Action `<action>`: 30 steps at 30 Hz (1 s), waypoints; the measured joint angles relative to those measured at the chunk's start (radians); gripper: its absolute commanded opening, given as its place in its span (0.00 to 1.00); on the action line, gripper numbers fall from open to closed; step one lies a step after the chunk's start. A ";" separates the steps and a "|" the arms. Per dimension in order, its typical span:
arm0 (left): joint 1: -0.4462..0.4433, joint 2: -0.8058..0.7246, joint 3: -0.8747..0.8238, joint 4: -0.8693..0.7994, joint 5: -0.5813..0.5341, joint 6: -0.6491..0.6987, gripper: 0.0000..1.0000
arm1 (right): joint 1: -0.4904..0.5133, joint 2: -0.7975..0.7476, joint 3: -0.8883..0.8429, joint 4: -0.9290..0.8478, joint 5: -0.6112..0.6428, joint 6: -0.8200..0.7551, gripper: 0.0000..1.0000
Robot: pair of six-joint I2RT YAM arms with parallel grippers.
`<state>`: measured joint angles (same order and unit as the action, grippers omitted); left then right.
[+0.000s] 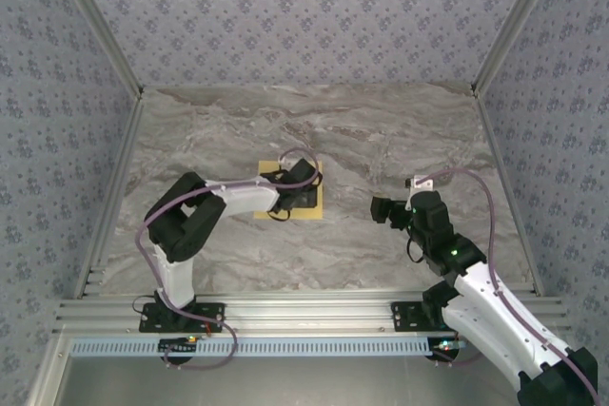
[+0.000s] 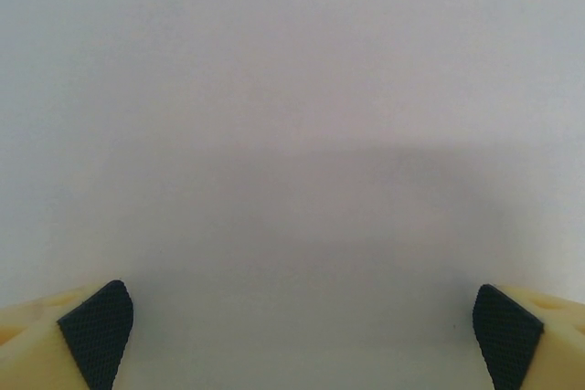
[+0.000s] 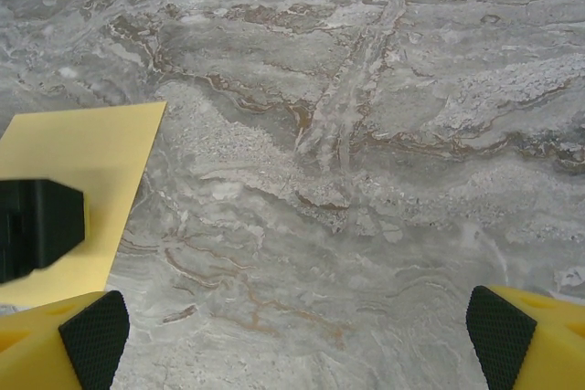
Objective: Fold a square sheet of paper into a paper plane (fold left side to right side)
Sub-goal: Move the square sheet of paper to the center of the table, then pick up the square sheet of paper from the center of the table.
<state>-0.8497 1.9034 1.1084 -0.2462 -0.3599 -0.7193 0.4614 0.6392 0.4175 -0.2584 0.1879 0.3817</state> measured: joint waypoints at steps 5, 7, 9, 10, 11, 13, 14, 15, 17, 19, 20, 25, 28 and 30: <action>-0.056 -0.032 -0.021 -0.021 0.005 -0.052 0.98 | 0.004 0.010 -0.002 -0.001 0.000 0.021 1.00; -0.060 -0.055 -0.027 -0.047 0.036 -0.067 0.98 | 0.005 0.027 -0.002 0.000 0.000 0.031 1.00; -0.061 -0.079 -0.036 -0.082 0.068 -0.077 0.98 | 0.008 0.060 -0.002 0.000 0.000 0.038 1.00; -0.061 -0.093 -0.043 -0.096 0.080 -0.079 0.98 | 0.010 0.084 0.000 0.000 -0.001 0.042 1.00; -0.061 -0.114 -0.055 -0.104 0.088 -0.080 0.98 | 0.012 0.109 0.002 0.000 -0.002 0.046 1.00; -0.060 -0.180 -0.089 -0.117 0.106 -0.084 0.98 | 0.016 0.188 0.023 0.000 -0.011 0.053 1.00; -0.057 -0.212 -0.106 -0.117 0.112 -0.086 0.98 | 0.018 0.230 0.039 0.001 -0.018 0.056 1.00; -0.050 -0.261 -0.134 -0.114 0.127 -0.090 0.98 | 0.023 0.280 0.060 0.004 -0.024 0.057 1.00; -0.029 -0.347 -0.194 -0.085 0.165 -0.103 0.98 | 0.038 0.382 0.112 0.018 -0.035 0.056 1.00; 0.012 -0.432 -0.279 -0.021 0.221 -0.127 0.98 | 0.063 0.500 0.184 0.037 -0.045 0.056 1.00; 0.032 -0.463 -0.324 0.020 0.253 -0.141 0.98 | 0.077 0.555 0.221 0.048 -0.048 0.055 1.00; 0.113 -0.521 -0.525 0.216 0.411 -0.222 0.95 | 0.145 0.835 0.426 0.108 -0.054 0.044 1.00; 0.133 -0.525 -0.554 0.275 0.463 -0.245 0.94 | 0.167 0.975 0.529 0.136 -0.065 0.044 1.00; 0.137 -0.525 -0.554 0.309 0.487 -0.254 0.94 | 0.178 1.054 0.590 0.143 -0.071 0.044 1.00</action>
<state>-0.7132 1.3788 0.5545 0.0631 0.1272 -0.9730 0.6392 1.6936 1.0073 -0.1150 0.1165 0.4255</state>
